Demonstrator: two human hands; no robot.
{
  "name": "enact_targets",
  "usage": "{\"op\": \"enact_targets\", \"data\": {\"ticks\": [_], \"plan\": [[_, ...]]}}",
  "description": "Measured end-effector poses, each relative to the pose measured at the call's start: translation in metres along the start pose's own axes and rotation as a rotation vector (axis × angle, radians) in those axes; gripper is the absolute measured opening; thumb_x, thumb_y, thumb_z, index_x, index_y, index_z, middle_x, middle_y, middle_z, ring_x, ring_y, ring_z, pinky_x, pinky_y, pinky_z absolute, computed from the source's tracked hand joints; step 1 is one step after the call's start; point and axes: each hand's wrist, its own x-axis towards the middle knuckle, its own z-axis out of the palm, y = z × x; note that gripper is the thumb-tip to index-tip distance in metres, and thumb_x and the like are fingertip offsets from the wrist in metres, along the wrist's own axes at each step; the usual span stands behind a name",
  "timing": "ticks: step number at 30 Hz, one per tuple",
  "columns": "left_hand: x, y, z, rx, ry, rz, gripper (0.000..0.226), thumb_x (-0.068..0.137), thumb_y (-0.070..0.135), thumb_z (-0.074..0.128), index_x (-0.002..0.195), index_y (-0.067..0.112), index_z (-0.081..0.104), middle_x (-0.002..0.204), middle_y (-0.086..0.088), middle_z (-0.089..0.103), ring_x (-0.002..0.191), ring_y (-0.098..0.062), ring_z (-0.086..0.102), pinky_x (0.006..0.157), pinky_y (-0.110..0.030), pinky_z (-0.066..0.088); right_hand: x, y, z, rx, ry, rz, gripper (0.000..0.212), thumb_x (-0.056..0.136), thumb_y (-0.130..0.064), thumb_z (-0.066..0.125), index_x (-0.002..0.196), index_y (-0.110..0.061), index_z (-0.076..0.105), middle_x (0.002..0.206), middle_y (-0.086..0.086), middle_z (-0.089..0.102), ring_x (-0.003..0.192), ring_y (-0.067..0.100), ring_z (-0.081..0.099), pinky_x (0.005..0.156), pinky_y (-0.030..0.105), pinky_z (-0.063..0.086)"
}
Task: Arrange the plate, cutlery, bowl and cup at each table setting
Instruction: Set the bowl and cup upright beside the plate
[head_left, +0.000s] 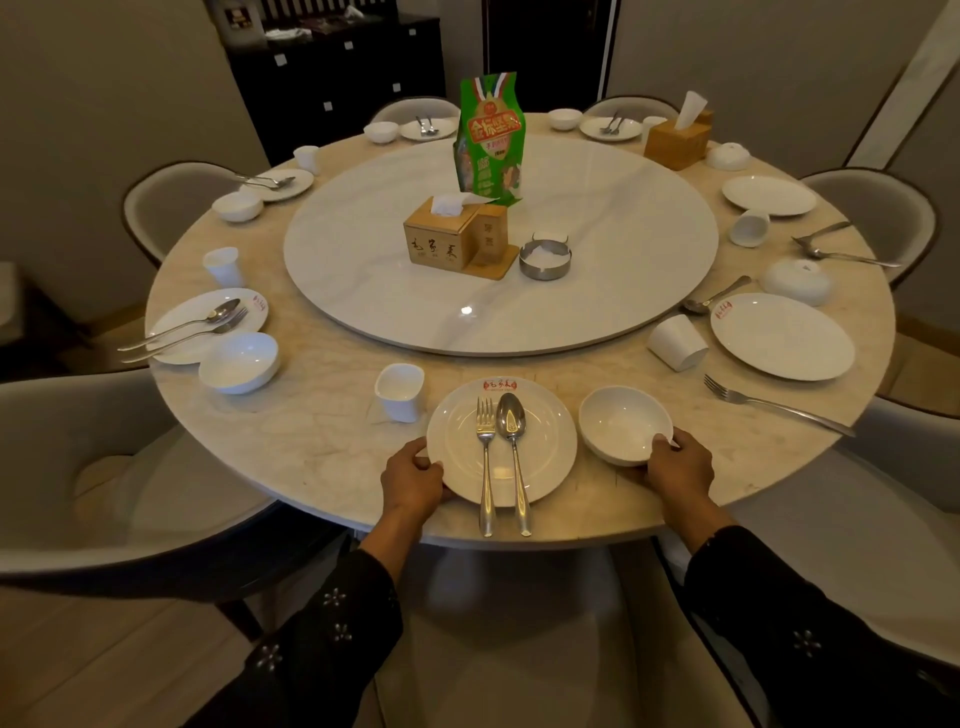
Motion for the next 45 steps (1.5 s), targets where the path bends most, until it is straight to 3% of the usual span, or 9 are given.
{"op": "enact_targets", "data": {"ticks": [5, 16, 24, 26, 28, 30, 34, 39, 45], "plan": [[-0.006, -0.005, 0.000, -0.003, 0.010, 0.011, 0.047, 0.088, 0.006, 0.065, 0.133, 0.014, 0.052, 0.122, -0.012, 0.062, 0.109, -0.027, 0.060, 0.072, -0.030, 0.055, 0.001, 0.005, 0.003, 0.003, -0.006, 0.019, 0.039, 0.098, -0.020, 0.048, 0.136, -0.013, 0.053, 0.137, 0.012, 0.054, 0.115, 0.035, 0.057, 0.089, 0.048, 0.055], [-0.008, -0.005, -0.002, -0.008, -0.008, 0.042, 0.046, 0.087, 0.008, 0.067, 0.131, 0.012, 0.053, 0.127, -0.013, 0.061, 0.115, -0.029, 0.058, 0.090, -0.041, 0.053, 0.006, 0.008, 0.007, -0.012, 0.003, 0.047, 0.039, 0.097, -0.023, 0.049, 0.134, -0.015, 0.055, 0.135, 0.012, 0.056, 0.114, 0.036, 0.058, 0.093, 0.052, 0.052], [-0.004, -0.011, -0.002, 0.004, -0.024, 0.070, 0.048, 0.088, 0.009, 0.066, 0.134, 0.012, 0.050, 0.128, -0.011, 0.060, 0.111, -0.026, 0.060, 0.063, -0.016, 0.049, 0.009, 0.011, 0.010, -0.014, -0.022, 0.072, 0.042, 0.094, -0.031, 0.053, 0.134, -0.017, 0.053, 0.135, 0.009, 0.055, 0.113, 0.035, 0.059, 0.093, 0.052, 0.052], [-0.001, -0.012, -0.003, -0.030, -0.023, 0.039, 0.047, 0.089, 0.014, 0.066, 0.133, 0.012, 0.049, 0.128, -0.012, 0.059, 0.103, -0.023, 0.062, 0.060, -0.017, 0.053, 0.003, 0.009, 0.009, -0.002, -0.045, 0.084, 0.048, 0.095, -0.037, 0.052, 0.136, -0.014, 0.048, 0.132, 0.008, 0.057, 0.106, 0.035, 0.064, 0.090, 0.049, 0.055], [0.005, -0.011, -0.009, -0.003, 0.022, 0.014, 0.044, 0.089, 0.024, 0.066, 0.129, 0.013, 0.050, 0.124, -0.014, 0.060, 0.098, -0.023, 0.063, 0.073, -0.031, 0.059, -0.008, 0.009, 0.009, 0.047, -0.036, 0.149, 0.053, 0.095, -0.042, 0.052, 0.137, -0.011, 0.043, 0.122, 0.006, 0.059, 0.087, 0.030, 0.070, 0.078, 0.041, 0.058], [0.013, -0.008, -0.022, 0.101, 0.108, 0.100, 0.046, 0.086, 0.029, 0.070, 0.123, 0.012, 0.050, 0.118, -0.013, 0.059, 0.097, -0.021, 0.058, 0.080, -0.029, 0.050, -0.023, 0.013, 0.009, 0.106, -0.013, 0.190, 0.054, 0.094, -0.047, 0.052, 0.132, -0.009, 0.047, 0.113, 0.009, 0.064, 0.069, 0.023, 0.070, 0.062, 0.032, 0.057], [0.041, 0.009, -0.060, 0.361, 0.193, 0.411, 0.063, 0.076, 0.025, 0.079, 0.127, 0.010, 0.046, 0.126, -0.013, 0.048, 0.113, -0.029, 0.051, 0.091, -0.036, 0.044, -0.066, 0.030, 0.012, 0.143, -0.047, 0.114, 0.038, 0.096, -0.035, 0.053, 0.125, -0.009, 0.051, 0.101, 0.017, 0.066, 0.070, 0.023, 0.068, 0.058, 0.028, 0.053], [0.086, 0.040, -0.086, 0.671, -0.044, 0.550, 0.098, 0.068, 0.025, 0.085, 0.147, 0.013, 0.029, 0.149, -0.013, 0.029, 0.127, -0.036, 0.044, 0.102, -0.048, 0.042, -0.095, 0.029, 0.025, 0.089, -0.246, 0.024, 0.017, 0.097, -0.018, 0.053, 0.105, -0.007, 0.062, 0.086, 0.012, 0.068, 0.074, 0.027, 0.070, 0.068, 0.036, 0.060], [0.110, 0.060, -0.078, 0.802, -0.311, 0.552, 0.109, 0.066, 0.027, 0.088, 0.151, 0.015, 0.022, 0.154, -0.010, 0.026, 0.137, -0.029, 0.037, 0.110, -0.038, 0.035, -0.090, 0.017, 0.041, 0.000, -0.303, 0.012, 0.017, 0.095, -0.024, 0.058, 0.093, -0.011, 0.067, 0.079, 0.010, 0.071, 0.068, 0.023, 0.070, 0.062, 0.029, 0.059]]}}
